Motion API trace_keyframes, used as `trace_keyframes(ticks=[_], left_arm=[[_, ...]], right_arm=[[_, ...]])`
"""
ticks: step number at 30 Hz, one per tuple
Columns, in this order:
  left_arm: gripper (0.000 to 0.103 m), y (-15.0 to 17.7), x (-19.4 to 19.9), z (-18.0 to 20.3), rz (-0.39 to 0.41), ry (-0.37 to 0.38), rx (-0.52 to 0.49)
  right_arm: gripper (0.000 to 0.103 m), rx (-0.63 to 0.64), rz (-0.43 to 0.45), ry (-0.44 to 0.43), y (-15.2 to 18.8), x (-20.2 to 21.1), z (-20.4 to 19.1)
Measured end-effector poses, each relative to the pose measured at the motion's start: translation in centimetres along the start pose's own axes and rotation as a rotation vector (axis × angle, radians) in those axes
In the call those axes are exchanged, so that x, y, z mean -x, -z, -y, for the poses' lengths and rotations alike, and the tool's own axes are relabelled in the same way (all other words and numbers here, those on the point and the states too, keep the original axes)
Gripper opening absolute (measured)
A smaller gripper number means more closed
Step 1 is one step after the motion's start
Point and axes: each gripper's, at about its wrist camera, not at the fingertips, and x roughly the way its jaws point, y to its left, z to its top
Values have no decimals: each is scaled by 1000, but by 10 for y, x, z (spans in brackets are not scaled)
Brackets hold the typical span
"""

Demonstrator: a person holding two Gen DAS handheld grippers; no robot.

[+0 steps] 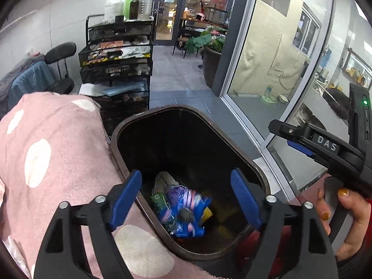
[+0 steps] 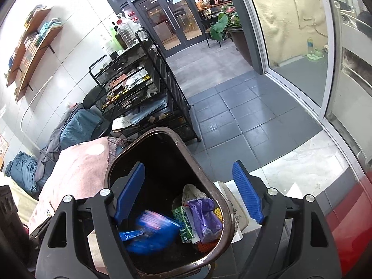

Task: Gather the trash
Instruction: 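Lower the Oreo wrapper into the bin and open the left tool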

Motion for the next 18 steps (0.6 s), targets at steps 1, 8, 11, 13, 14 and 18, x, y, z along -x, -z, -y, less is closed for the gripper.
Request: trace_keyframes(ticks=[1,8,11,13,14,18], left_arm=[[84,1,3,1,7,-5,-4],[91,4,25,3,68,-35,-28],[93,7,39,2,103,-49,-34],[94,10,51,0,127,-51,-29],[94,12,57,-2,139,-52,-25],[95,16,78,-11,180,-67,0]], right_arm=[[78,-1,2,2,1,1,0],[79,2,0,-2,2,0,1],[79,9,1,-13,4,1,-2],[79,20,-1,-25,6,1,-7],[79,23,-2,-28,7,1,-8],[79,50,-7,-52,11,2,-21]])
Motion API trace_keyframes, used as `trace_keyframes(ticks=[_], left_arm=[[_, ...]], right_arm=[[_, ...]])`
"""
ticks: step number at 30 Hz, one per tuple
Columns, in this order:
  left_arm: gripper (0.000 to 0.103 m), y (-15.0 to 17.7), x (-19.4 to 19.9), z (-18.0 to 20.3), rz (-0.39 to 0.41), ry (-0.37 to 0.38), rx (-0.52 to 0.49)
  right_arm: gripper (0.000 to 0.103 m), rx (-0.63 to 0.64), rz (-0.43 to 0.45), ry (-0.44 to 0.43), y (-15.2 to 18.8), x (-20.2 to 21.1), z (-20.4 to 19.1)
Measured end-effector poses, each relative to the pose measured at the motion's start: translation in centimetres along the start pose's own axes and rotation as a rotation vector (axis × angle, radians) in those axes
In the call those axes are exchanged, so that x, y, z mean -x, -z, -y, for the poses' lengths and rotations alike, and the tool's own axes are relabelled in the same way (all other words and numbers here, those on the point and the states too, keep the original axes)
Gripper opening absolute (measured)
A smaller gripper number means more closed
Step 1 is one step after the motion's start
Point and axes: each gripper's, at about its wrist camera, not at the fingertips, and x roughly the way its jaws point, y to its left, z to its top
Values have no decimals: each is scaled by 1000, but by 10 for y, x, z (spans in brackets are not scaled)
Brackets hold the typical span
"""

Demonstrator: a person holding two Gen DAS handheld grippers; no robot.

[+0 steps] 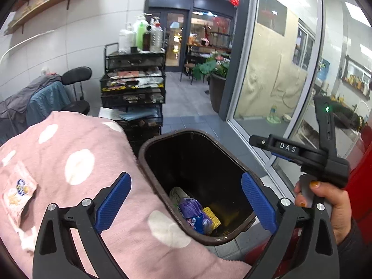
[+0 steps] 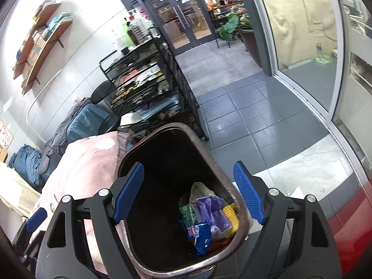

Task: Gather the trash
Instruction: 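Lower the Oreo wrapper into the bin and open the left tool, then move both tools back over the bedspread toward the white tissue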

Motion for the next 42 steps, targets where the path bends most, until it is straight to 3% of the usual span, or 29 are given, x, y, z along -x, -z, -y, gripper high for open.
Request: trace_keyframes(ticks=[8,13,22,32,42], left_arm=[[97,14,36,-37,55,-81,69],[97,28,57,-68,60,-168,131],[98,56,94,-130,59,-364,242],[98,95,125,-194,19,-511,362],[98,116,143,-235,3,-565,458]], right_arm=[[79,83,-18,-66,8,1,-35],[79,158,-49,-134,17,-4,-69],[80,369,-185,-293,53,-19,-154],[80,629,-343,-473,107,-31,-255],[80,777,-495,-547,154,-52,-335]])
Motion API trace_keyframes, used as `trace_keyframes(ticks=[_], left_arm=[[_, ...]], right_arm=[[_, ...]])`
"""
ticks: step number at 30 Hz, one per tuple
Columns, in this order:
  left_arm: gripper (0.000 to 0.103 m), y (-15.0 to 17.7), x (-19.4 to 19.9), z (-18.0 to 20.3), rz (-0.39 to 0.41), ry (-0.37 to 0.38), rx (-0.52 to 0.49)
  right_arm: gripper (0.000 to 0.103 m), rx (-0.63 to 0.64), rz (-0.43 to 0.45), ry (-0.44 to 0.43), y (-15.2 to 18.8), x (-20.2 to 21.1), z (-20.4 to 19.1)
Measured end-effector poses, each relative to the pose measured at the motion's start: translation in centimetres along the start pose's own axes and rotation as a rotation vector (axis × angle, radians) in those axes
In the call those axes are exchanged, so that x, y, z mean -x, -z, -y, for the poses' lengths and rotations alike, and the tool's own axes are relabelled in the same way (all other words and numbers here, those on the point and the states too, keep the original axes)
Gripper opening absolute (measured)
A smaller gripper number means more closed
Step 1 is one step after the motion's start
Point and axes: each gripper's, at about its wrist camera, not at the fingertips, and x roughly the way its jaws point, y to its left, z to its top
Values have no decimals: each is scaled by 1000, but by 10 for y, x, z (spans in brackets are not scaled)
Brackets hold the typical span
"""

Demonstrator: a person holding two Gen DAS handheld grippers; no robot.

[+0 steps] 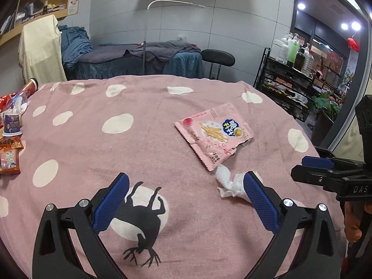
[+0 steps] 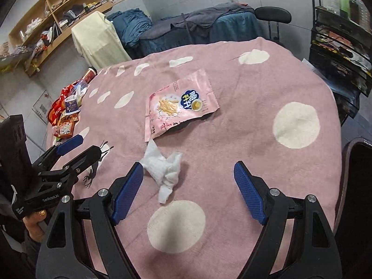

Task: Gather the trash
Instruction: 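Move both tools back over the bedspread toward the white tissue, then grasp white tissue with right tool while left tool grasps pink snack bag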

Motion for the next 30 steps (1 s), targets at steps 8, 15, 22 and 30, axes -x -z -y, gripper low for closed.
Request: trace_keyframes(ticks=[8,15,22,30], left_arm=[[98,-4,-6,-14,-14,-1,17],[97,-10,-19,-14,-40,-2,-16],[97,-20,-37,5,-62,6,-132],[95,-21,-69,59,-111,-52,-422]], right_arm=[[75,77,-188,-23,-12,-60,-26],[40,101,-277,-52,-5,-90,-29],[32,93,-166,-22,2,-53,-20],[32,-53,-36,24,5,-3,26]])
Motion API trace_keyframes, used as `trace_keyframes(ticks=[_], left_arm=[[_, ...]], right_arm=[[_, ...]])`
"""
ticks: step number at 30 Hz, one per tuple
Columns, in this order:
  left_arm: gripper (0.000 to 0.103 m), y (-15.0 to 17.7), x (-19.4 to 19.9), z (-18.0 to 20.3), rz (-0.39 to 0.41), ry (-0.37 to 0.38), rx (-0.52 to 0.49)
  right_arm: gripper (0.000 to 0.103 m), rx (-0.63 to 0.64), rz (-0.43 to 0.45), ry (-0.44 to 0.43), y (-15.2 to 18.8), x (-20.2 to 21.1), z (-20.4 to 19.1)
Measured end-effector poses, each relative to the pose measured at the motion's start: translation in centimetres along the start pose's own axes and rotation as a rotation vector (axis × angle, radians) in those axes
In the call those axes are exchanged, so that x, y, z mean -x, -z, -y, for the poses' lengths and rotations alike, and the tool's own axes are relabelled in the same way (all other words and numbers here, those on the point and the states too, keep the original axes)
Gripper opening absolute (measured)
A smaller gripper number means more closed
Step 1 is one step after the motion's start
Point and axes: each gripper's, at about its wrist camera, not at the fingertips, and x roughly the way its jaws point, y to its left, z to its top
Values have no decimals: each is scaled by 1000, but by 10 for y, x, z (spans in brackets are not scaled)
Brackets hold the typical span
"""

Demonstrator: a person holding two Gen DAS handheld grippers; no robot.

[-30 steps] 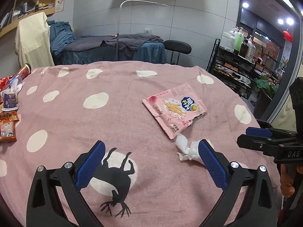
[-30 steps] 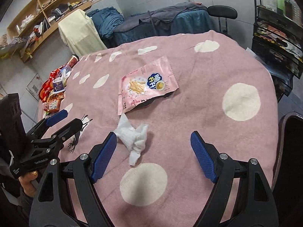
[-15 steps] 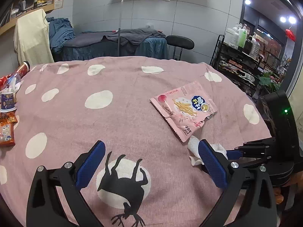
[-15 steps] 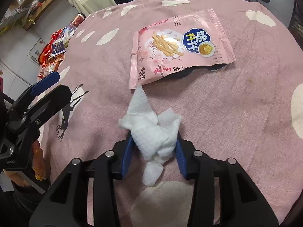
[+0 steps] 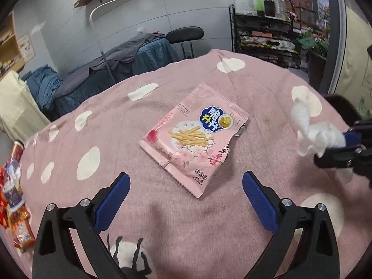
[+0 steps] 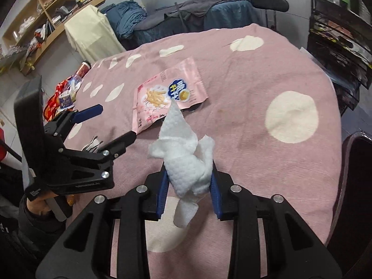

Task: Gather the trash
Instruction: 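Grasp white tissue with right tool while left tool grasps pink snack bag, then carry both items to the bin and release the tissue with the right tool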

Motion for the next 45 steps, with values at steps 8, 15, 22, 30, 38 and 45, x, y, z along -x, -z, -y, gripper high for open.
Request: trace_keyframes(ticks=[8,15,22,30,38,45], left_arm=[[81,-14,-43,30,-112,-57,-187],[45,-24,-58,27,-125,-106,-193],[13,-30,-40,16,-61,-48,-76],[8,-27,0,19,26,87,55],[7,-26,36,47,96,213,78],[7,-28,57,77,140,303,84]], right_arm=[[32,-99,37,29,6,23,36],[33,-132,72,27,11,32,43],[33,-170,122,21,21,46,53],[33,-213,181,23,35,68,67],[32,-258,231,51,53,92,88],[33,-326,280,112,76,119,113]])
